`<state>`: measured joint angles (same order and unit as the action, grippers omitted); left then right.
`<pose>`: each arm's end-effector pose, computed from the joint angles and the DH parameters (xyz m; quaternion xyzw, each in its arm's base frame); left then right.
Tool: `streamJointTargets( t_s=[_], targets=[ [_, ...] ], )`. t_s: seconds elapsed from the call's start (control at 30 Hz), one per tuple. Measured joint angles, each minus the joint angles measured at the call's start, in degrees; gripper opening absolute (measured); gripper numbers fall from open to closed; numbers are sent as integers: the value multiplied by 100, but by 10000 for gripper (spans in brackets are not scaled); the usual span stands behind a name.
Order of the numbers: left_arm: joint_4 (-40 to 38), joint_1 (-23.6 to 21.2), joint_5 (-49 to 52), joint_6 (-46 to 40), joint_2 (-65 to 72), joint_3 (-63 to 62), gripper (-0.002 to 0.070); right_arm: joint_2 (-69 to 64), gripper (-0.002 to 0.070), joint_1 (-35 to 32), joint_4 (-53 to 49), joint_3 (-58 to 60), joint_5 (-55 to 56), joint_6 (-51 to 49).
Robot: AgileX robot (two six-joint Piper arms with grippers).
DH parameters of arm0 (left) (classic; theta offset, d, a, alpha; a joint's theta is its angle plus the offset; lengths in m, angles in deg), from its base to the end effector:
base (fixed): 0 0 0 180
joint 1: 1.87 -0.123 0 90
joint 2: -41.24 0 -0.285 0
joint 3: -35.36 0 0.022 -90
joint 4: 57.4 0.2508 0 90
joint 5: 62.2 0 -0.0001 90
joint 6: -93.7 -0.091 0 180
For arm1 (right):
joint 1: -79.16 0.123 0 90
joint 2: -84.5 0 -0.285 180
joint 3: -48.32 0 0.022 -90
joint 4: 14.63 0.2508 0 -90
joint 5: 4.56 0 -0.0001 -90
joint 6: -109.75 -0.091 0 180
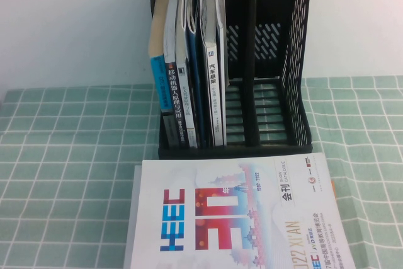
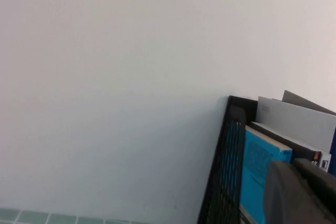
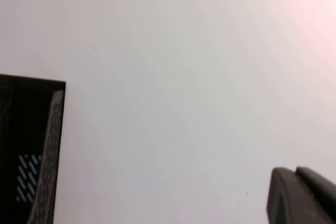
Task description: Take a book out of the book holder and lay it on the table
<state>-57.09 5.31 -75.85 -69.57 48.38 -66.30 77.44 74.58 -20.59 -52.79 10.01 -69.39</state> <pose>0.0516 -0.0066 0.2284 -0.0468 0.5847 -0.1660 0.7927 0.0521 -0.0018 0.2265 -0.0210 0.5836 -0.0717 0.8086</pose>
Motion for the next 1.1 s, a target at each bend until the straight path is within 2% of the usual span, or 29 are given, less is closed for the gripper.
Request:
streamJointTargets(
  t_s=[0.13,0.3,0.57,0.67,0.83,1.1],
  targets=[
    [-31,0,946,315,0,-625,-2,0,-2,0,11,0,169,112],
    [-31,0,2165,344,458,-1646,-2,0,-2,0,-258,-552,-861,162],
    [-462,85,1557,785,1423,-2037,-2,-11,-2,0,-697,-1477,-2314,198],
    [-486,337,1848,761,2084,-2451,-2,-232,-2,0,-718,-1696,-2612,217],
    [-450,873,2322,222,3346,-3313,-2,-977,-2,34,-718,-1807,-2625,239],
    [-404,2080,1547,-383,5530,-4330,-2,-2576,-2,54,-596,-1807,-1457,231]
  ],
)
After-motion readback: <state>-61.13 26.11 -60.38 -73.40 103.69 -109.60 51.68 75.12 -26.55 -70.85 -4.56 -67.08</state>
